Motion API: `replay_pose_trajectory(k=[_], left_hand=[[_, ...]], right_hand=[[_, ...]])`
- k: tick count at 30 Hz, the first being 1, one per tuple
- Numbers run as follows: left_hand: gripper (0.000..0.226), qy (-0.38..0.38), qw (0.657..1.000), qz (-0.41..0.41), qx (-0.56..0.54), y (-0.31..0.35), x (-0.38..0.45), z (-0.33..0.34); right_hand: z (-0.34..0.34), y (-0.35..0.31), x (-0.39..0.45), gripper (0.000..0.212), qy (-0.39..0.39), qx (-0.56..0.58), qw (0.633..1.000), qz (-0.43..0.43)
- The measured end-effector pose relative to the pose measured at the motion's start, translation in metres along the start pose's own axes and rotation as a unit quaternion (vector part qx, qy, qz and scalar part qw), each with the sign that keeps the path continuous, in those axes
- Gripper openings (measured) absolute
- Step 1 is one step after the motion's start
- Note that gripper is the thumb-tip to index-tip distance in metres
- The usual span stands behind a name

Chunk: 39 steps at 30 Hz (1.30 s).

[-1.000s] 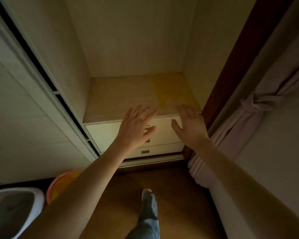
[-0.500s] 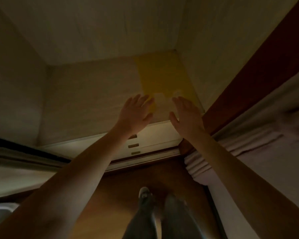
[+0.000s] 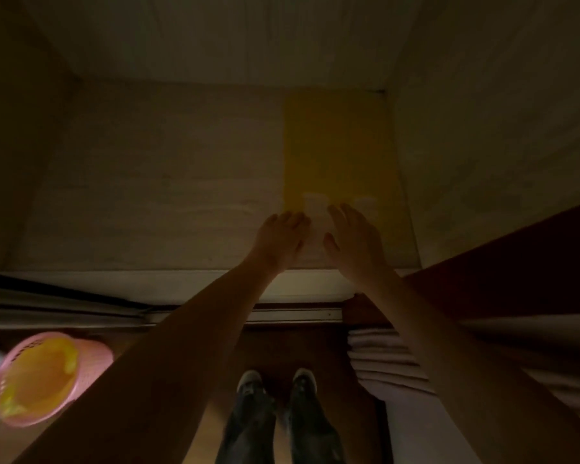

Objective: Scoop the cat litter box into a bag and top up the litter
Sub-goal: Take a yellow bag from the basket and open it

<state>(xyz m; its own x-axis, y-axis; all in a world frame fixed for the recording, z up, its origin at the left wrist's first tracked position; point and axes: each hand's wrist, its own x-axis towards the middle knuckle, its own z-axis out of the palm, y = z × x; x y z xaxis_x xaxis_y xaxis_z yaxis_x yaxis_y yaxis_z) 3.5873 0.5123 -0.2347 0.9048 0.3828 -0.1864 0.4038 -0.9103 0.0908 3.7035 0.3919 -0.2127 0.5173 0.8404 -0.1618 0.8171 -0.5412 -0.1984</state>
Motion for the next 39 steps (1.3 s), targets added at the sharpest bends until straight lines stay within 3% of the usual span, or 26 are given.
replay_pose_trajectory(k=[9,13,15,19,23,25,29,35,39], left_hand=[[0.018,0.028,0.998,0.048,-0.016,-0.007,-0.013,-0.006],[0.042,-0.021,0.998,0.028,-0.06,-0.026,-0.032,0.005],[0.038,-0.045,0.996,0.019,-0.079,-0.032,-0.042,0.007],[0.032,-0.02,0.989,0.003,-0.144,-0.036,-0.049,0.0],[0.033,0.041,0.99,0.018,-0.133,-0.036,-0.037,-0.004],[0.037,0.071,0.989,0.022,-0.126,-0.034,-0.026,-0.003],[0.058,-0.012,0.999,-0.031,-0.03,-0.025,-0.014,0.008],[0.06,-0.043,0.999,-0.028,0.009,-0.018,-0.033,0.013],[0.056,-0.012,1.0,-0.024,0.009,-0.018,-0.053,0.01]], right_hand=[[0.006,-0.001,0.021,0.058,-0.023,-0.002,0.999,-0.043],[0.008,-0.003,0.028,0.062,-0.049,-0.019,0.998,-0.029],[0.011,-0.004,0.026,0.054,-0.051,-0.033,0.998,-0.035],[0.02,-0.012,0.014,0.026,-0.01,-0.045,0.997,-0.062],[0.026,-0.017,0.0,0.022,0.004,-0.019,0.995,-0.099],[0.027,-0.017,-0.009,0.025,-0.012,-0.011,0.993,-0.119],[0.021,-0.013,-0.021,0.04,-0.004,0.026,0.993,-0.118],[0.016,0.011,-0.001,0.069,-0.059,0.024,0.998,-0.01],[0.03,0.015,-0.004,0.068,-0.086,-0.014,0.996,-0.014]])
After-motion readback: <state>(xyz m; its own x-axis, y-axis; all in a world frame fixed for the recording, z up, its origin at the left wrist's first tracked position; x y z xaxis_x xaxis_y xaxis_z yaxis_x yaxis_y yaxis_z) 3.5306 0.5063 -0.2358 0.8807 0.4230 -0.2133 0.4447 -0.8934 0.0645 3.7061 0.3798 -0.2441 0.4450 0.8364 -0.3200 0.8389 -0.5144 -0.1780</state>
